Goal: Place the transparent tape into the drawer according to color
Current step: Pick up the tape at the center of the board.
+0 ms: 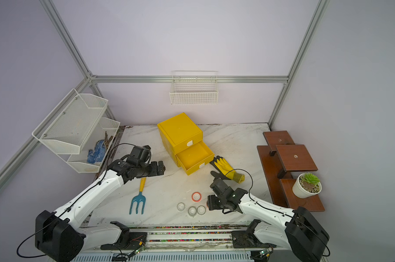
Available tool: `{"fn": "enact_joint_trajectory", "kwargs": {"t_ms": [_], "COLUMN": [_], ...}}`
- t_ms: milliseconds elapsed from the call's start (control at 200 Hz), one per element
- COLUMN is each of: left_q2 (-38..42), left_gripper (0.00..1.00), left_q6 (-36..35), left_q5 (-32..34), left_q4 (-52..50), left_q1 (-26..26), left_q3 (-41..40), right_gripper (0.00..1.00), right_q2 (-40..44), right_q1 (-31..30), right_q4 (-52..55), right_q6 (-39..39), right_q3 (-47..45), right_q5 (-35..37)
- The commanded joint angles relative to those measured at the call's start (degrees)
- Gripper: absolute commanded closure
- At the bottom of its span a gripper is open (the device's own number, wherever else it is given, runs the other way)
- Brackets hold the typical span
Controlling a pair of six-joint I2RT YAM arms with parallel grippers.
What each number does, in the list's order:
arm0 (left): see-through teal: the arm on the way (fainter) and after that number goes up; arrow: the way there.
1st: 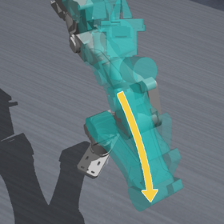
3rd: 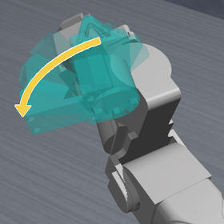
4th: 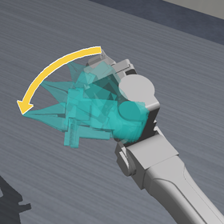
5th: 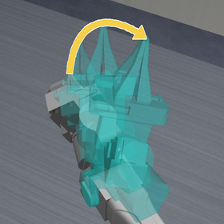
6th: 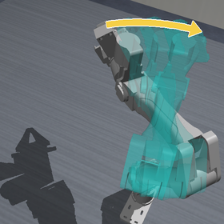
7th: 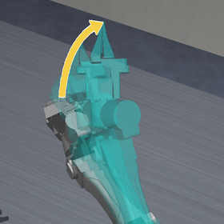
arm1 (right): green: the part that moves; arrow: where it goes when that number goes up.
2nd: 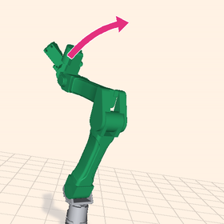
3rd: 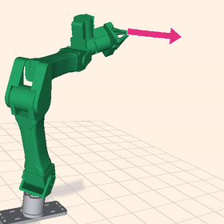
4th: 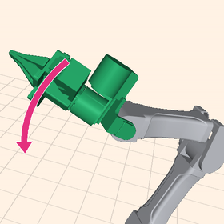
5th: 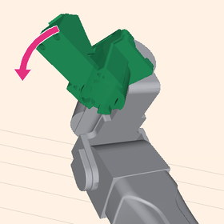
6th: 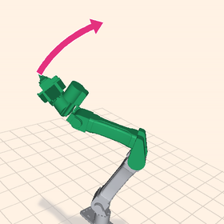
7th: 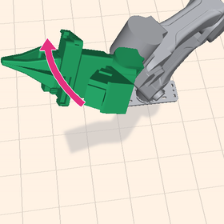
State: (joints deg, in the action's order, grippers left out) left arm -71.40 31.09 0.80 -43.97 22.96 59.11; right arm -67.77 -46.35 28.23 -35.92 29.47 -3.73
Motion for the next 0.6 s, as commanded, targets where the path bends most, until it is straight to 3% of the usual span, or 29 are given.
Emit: {"fn": "enact_joint_trajectory", "kwargs": {"t_ms": [0, 280, 300, 355, 595], "left_q2": [-0.1, 0.1, 0.2, 0.2, -0.2], "left_gripper": [0.0, 0.0, 0.0, 0.0, 0.0], "left_q6": [1.2, 1.3, 1.4, 1.4, 1.5], "left_q5": [-0.6, -0.4, -0.4, -0.4, -0.4], "left_q4": [1.7, 1.7, 1.7, 1.8, 1.7], "left_q1": [0.2, 0.2, 0.2, 0.2, 0.2], "left_q3": [0.1, -0.3, -0.3, -0.3, -0.4], "right_gripper": [0.28, 0.33, 0.38, 0.4, 0.39], "right_q2": [-2.3, -7.0, -7.3, -7.8, -10.0], "right_q1": [-2.2, -5.0, -5.1, -5.7, -8.4], "right_q4": [0.9, 2.9, 3.1, 3.5, 4.6], "right_q6": [0.6, 1.4, 1.5, 1.5, 1.4], "right_q3": [1.9, 5.4, 5.6, 5.8, 6.6], "right_q5": [4.3, 10.6, 10.8, 11.5, 13.0]}}
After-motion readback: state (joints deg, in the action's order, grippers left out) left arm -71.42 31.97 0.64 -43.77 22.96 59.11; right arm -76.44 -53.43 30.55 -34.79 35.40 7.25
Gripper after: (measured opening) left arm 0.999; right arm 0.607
